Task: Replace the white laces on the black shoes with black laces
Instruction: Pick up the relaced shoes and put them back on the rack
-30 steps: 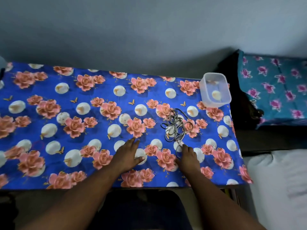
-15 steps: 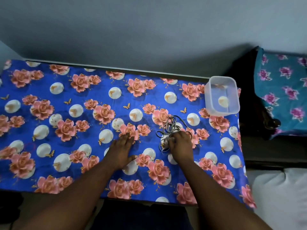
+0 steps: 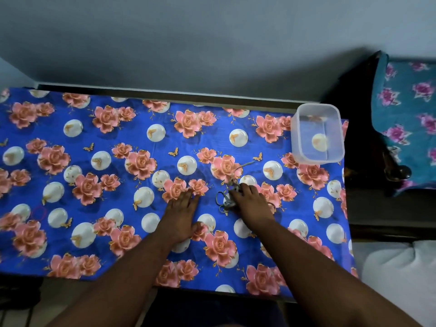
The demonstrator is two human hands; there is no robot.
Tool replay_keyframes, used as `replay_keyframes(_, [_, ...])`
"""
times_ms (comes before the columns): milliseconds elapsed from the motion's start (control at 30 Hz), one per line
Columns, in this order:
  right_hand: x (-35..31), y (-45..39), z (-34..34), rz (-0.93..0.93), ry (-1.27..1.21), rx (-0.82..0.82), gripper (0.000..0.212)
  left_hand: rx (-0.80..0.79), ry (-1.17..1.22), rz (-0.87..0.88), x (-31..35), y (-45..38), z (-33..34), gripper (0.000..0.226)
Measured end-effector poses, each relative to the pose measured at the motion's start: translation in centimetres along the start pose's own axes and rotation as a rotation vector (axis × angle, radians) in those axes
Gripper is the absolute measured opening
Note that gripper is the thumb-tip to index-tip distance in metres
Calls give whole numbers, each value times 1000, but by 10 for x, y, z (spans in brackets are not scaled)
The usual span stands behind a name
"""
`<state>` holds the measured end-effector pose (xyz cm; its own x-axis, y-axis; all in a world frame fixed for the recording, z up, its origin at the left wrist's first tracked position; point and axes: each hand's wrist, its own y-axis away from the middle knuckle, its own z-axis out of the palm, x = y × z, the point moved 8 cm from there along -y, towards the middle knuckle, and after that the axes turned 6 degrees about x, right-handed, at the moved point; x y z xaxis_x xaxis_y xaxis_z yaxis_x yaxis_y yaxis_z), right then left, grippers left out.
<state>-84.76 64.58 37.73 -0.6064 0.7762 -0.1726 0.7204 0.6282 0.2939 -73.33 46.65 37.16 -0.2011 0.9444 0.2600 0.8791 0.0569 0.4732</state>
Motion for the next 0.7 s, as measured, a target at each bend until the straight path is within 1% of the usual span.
replay_keyframes(33, [2, 6, 3, -37, -13, 0, 43, -19, -11, 3, 2, 0, 1, 91])
replay_keyframes(100, [7, 16, 11, -74, -48, -49, 39, -54, -26, -3, 6, -1, 1, 92])
replay_keyframes(167, [21, 24, 12, -6, -161, -101, 39, -57, -26, 5, 13, -4, -1, 93])
replay_keyframes(200, [31, 27, 9, 56, -250, -95, 37, -50, -20, 15, 17, -6, -2, 93])
replay_keyframes(267, [49, 31, -8, 187, -469, 1, 33, -47, -2, 28, 23, -11, -4, 93])
replay_keyframes(367, [77, 39, -51, 340, -777, 202, 22, -67, -8, 52, 36, -19, -5, 93])
replay_keyframes(433, [95, 41, -80, 420, -939, 273, 19, -98, -31, 67, 44, -24, -3, 93])
replay_keyframes(500, [114, 41, -105, 460, -1051, 338, 19, -132, -57, 94, 54, -32, -3, 94])
replay_keyframes(600, [146, 38, -139, 504, -1183, 467, 26, -106, -69, 130, 67, -49, -8, 92])
replay_keyframes(700, [184, 32, -165, 564, -1209, 585, 24, -86, -123, 146, 77, -68, -14, 92])
